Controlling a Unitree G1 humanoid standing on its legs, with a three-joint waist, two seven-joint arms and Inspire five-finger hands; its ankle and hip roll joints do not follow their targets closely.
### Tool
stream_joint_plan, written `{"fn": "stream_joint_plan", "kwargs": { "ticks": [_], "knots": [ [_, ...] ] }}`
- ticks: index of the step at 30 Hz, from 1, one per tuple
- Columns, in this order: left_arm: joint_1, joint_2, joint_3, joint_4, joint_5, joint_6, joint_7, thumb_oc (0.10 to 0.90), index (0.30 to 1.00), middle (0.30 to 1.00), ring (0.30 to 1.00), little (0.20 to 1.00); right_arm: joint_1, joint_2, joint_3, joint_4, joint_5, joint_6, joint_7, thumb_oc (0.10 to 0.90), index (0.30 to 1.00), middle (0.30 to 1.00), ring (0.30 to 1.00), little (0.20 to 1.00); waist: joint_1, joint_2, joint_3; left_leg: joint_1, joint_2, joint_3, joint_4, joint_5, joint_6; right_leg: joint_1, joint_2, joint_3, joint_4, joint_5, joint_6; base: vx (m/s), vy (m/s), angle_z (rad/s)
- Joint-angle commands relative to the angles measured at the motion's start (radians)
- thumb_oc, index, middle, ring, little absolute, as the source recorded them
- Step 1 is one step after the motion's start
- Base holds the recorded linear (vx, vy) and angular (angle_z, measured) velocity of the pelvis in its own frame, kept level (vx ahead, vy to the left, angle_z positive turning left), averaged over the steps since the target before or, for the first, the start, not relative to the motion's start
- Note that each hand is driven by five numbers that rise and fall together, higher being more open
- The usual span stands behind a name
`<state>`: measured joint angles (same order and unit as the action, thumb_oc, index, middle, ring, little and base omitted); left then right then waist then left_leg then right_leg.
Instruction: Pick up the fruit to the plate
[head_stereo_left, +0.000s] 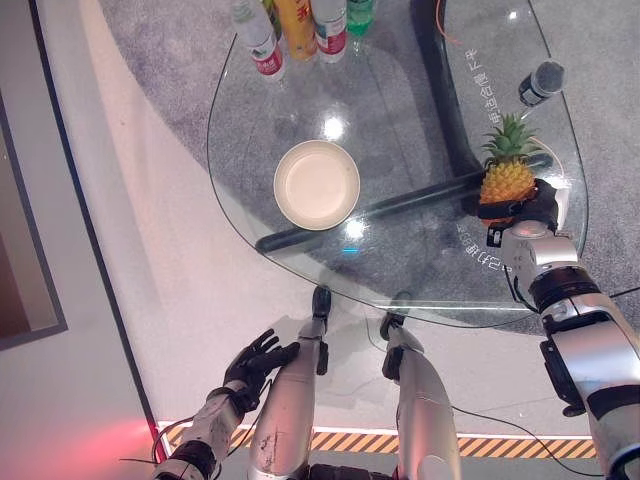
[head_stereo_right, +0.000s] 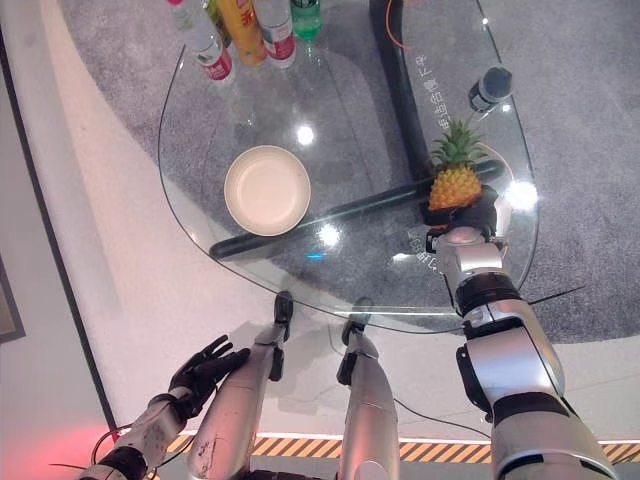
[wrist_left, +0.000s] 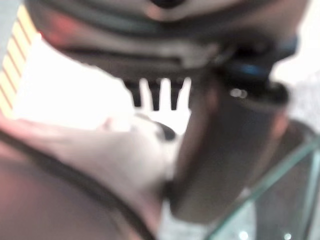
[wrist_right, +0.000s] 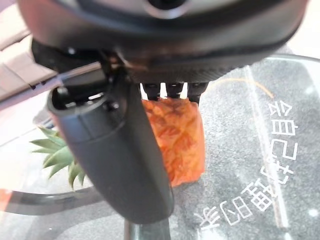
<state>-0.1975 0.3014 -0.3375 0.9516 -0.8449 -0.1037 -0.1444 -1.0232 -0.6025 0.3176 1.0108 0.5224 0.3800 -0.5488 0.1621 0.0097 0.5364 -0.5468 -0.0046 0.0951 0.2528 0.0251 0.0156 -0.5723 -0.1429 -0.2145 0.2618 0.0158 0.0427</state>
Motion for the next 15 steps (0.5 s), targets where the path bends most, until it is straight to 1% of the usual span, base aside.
{"fn": "stream_joint_plan", "kwargs": {
  "ticks": [1, 5, 15],
  "knots": [
    [0.073, 0.013, -0.039, 0.006, 0.001, -0.001, -0.007, 0.8, 0.9, 0.9, 0.9, 0.9, -0.04, -0.024, 0.062, -0.031, 0.065, -0.005, 0.085, 0.1, 0.3, 0.3, 0.3, 0.2, 0.035, 0.028, -0.016, -0.036, -0.069, 0.0, 0.07, -0.086, 0.004, -0.033, 0.027, -0.047, 0.1, -0.022, 0.016, 0.0, 0.0, 0.0],
    [0.074, 0.012, -0.045, 0.001, -0.004, -0.005, -0.005, 0.8, 0.9, 0.9, 0.9, 0.9, -0.039, -0.017, 0.06, -0.03, 0.059, -0.007, 0.093, 0.1, 0.3, 0.3, 0.3, 0.2, 0.036, 0.03, -0.016, -0.045, -0.069, -0.002, 0.073, -0.086, 0.005, -0.043, 0.025, -0.049, 0.106, -0.021, 0.016, 0.0, 0.002, 0.02],
    [0.076, 0.013, -0.04, -0.014, -0.011, -0.05, -0.002, 0.8, 0.9, 0.9, 0.9, 0.9, -0.027, -0.021, 0.051, -0.039, 0.054, -0.02, 0.088, 0.1, 0.3, 0.3, 0.3, 0.2, 0.035, 0.034, -0.016, -0.037, -0.072, -0.002, 0.063, -0.083, 0.007, -0.041, 0.028, -0.046, 0.102, -0.021, 0.019, 0.0, 0.003, 0.01]
  ]
}}
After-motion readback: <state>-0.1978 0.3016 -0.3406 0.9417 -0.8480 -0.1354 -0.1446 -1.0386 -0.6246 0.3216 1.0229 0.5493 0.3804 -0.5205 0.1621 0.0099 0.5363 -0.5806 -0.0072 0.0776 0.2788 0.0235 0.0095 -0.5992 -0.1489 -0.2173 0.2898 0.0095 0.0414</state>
